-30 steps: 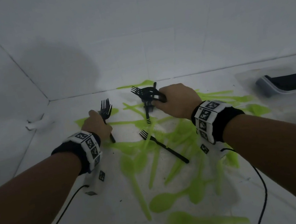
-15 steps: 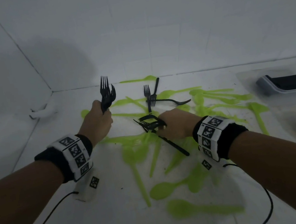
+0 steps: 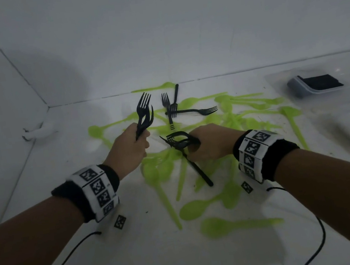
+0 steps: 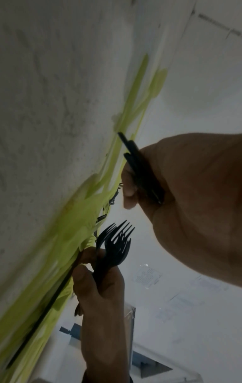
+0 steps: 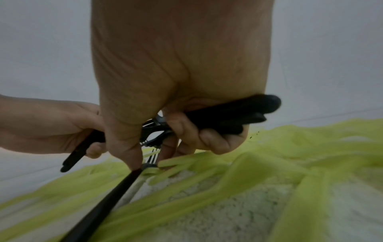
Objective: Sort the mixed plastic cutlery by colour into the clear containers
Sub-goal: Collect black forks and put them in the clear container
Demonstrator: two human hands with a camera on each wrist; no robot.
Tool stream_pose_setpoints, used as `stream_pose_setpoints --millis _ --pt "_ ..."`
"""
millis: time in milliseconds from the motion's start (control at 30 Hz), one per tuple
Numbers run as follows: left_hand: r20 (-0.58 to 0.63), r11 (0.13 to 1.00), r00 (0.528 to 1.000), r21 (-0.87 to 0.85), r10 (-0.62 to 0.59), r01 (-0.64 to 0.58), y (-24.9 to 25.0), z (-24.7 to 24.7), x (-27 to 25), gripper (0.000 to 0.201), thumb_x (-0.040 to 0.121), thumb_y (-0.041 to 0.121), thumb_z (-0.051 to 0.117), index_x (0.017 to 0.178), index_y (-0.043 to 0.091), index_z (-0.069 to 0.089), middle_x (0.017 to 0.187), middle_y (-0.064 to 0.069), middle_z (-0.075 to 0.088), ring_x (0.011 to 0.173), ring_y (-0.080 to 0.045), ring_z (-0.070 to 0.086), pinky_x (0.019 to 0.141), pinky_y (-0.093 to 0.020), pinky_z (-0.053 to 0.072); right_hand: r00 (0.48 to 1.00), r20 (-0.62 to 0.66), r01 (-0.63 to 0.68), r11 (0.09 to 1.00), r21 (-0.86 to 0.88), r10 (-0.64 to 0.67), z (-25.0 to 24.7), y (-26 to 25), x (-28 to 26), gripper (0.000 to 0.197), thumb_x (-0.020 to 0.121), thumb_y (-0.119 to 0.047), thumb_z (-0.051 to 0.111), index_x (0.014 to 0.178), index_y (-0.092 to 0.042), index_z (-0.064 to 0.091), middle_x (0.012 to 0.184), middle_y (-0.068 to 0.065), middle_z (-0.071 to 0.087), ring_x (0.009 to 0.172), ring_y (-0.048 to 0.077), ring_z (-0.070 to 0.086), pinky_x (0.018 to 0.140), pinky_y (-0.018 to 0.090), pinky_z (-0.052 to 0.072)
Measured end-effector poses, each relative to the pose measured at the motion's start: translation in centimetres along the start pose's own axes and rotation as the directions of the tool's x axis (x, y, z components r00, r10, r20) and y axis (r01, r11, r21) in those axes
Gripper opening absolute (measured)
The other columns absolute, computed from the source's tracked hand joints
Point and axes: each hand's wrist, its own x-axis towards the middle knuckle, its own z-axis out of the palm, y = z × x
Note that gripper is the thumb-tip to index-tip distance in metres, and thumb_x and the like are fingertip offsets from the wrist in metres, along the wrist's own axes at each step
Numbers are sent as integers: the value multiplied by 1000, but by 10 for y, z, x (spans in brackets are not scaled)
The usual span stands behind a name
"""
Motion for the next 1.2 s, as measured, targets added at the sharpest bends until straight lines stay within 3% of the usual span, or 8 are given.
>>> stream_pose_setpoints --millis 167,367,600,733,900,1000,1133,1200 --pt "-26 978 999 204 38 -32 11 8 20 22 101 31 54 93 11 55 73 1 51 63 -20 47 57 -31 36 1000 21 -8 1000 -10 8 3 -3 -3 37 83 -57 73 83 -21 63 83 -1 66 78 18 63 64 32 49" --pt "-57 945 997 325 43 -22 32 23 56 26 95 40 65 95 15 59 78 3 57 71 -17 56 62 -31 41 999 37 26 1000 -4 -26 5 -4 -3 17 90 -35 66 78 -25 59 79 -2 63 75 19 60 61 29 43" --pt "29 886 999 464 -37 20 44 43 93 37 94 48 66 87 13 56 76 -1 57 76 -25 58 61 -32 38 980 -182 -40 981 191 76 -9 18 -4 18 93 -34 58 84 -19 59 78 0 61 72 18 58 62 31 44" --pt "69 854 995 520 -76 29 48 56 99 29 96 36 65 85 11 56 87 -10 64 79 -28 60 64 -29 41 936 -311 -52 939 340 165 -12 39 2 15 95 -28 53 106 -20 60 86 4 67 77 24 66 68 38 55" --pt "46 886 989 451 -141 106 52 59 100 24 96 33 61 90 10 56 85 -7 62 76 -25 57 57 -30 40 898 -356 -87 898 431 258 -19 54 23 22 97 -30 49 116 -19 56 91 5 68 78 26 67 70 40 57" --pt "25 919 985 363 -173 153 54 62 96 28 96 39 60 96 11 54 85 -6 62 71 -21 56 55 -28 38 895 -368 -91 912 401 251 -24 54 39 22 97 -28 51 117 -18 55 95 4 65 82 25 63 67 33 47" --pt "-26 964 978 167 -207 208 55 62 94 30 94 37 56 101 8 57 93 -11 70 84 -27 66 72 -34 51 923 -338 -91 957 277 186 -23 53 62 26 93 -21 56 119 -17 59 100 4 64 94 29 61 72 29 39" --pt "-35 975 977 68 -209 211 58 58 93 21 93 30 56 97 9 56 86 -9 72 77 -24 64 70 -33 50 936 -318 -78 971 228 150 -23 51 72 32 94 -23 55 125 -20 61 110 7 68 101 30 63 74 29 41"
